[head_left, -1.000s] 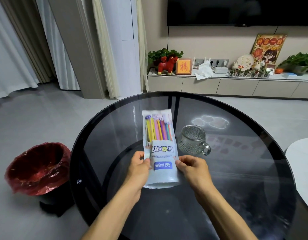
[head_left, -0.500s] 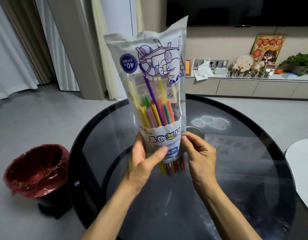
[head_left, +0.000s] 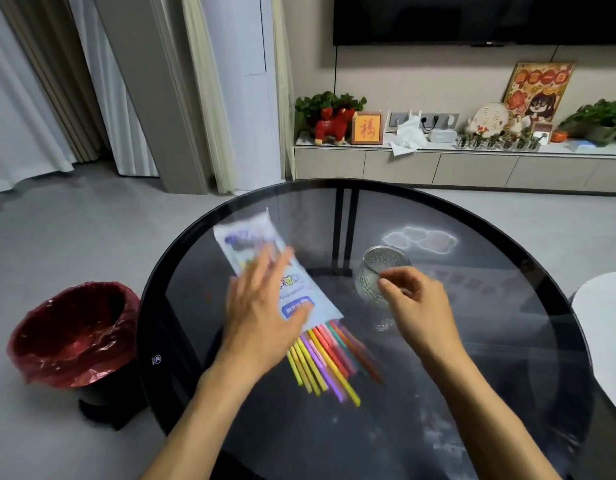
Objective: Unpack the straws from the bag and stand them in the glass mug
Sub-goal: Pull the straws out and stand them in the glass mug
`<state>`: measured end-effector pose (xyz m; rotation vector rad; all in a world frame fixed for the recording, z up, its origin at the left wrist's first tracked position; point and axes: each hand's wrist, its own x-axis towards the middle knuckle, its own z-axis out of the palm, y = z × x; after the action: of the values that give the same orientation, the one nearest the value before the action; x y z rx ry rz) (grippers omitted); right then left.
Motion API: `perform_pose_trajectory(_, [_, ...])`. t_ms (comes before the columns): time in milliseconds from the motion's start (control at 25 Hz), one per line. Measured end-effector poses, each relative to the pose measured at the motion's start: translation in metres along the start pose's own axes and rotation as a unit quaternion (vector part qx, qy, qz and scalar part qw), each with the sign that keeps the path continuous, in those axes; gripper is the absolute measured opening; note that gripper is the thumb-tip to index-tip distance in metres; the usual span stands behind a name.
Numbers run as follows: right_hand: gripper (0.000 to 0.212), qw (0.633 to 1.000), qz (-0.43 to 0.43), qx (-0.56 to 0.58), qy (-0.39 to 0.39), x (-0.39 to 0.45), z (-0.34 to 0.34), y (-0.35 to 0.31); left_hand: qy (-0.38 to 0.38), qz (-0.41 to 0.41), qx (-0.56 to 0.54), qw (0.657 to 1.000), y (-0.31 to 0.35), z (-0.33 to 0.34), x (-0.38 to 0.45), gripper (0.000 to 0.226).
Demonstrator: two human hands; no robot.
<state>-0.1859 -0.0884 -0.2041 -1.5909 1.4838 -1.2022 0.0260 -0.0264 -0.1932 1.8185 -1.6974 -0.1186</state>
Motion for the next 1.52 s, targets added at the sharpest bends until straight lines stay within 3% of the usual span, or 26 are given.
perform_pose_trajectory(80, [0.018,0.986,0.009,-0.132,-0.102,-0.003,-0.001,0.004,-0.259,0.048,0.051,0.963,-0.002,0.011,-0.007,0.069])
perform_pose_trajectory(120, [0.025,0.968,0.016,-0.198,-0.151,-0.006,0.0,0.006,-0.332,0.052,0.076,0.939,-0.003,0.017,-0.011,0.067])
perform_pose_trajectory(160, [0.03,0.95,0.019,-0.255,-0.18,-0.01,0.002,0.006,-0.348,0.055,0.093,0.931,-0.005,0.023,-0.012,0.067])
perform_pose_trajectory(240, [0.034,0.931,0.028,-0.301,-0.205,-0.017,0.009,0.007,-0.315,0.052,0.1,0.942,-0.008,0.029,-0.011,0.064])
perform_pose_trajectory(440, [0.033,0.925,0.099,-0.243,-0.274,-0.021,0.027,0.005,-0.284,0.067,0.114,0.95,-0.012,0.034,-0.011,0.066])
perform_pose_trajectory(720, [0.018,0.86,-0.051,-0.461,-0.214,-0.029,0.017,-0.007,-0.286,0.055,0.117,0.95,-0.011,0.036,-0.011,0.066])
perform_pose_trajectory(960, [0.018,0.829,-0.067,-0.514,-0.209,-0.019,-0.018,-0.002,-0.264,0.035,0.127,0.955,-0.013,0.041,-0.007,0.066])
perform_pose_trajectory(1120, [0.023,0.868,-0.005,-0.445,-0.221,-0.001,-0.11,0.002,-0.243,0.004,0.127,0.962,-0.007,0.048,0.003,0.063])
perform_pose_trajectory(1200, [0.027,0.929,0.039,-0.304,-0.206,-0.004,-0.148,0.006,-0.233,-0.014,0.107,0.966,-0.001,0.05,0.006,0.063])
perform_pose_trajectory(1280, [0.027,0.959,0.06,-0.197,-0.192,-0.011,-0.156,0.009,-0.172,-0.032,0.063,0.982,0.007,0.05,0.007,0.066])
perform_pose_trajectory(1320, [0.027,0.961,0.066,-0.176,-0.205,-0.015,-0.151,0.008,-0.115,-0.02,0.048,0.992,0.014,0.047,0.007,0.069])
perform_pose_trajectory(1400, [0.027,0.949,0.079,-0.137,-0.274,-0.023,-0.132,0.0,-0.001,0.096,0.072,0.993,0.033,0.04,0.001,0.076])
perform_pose_trajectory(1520, [0.031,0.908,0.078,-0.019,-0.411,-0.033,-0.109,-0.025,0.068,0.304,0.135,0.941,0.055,0.037,-0.008,0.07])
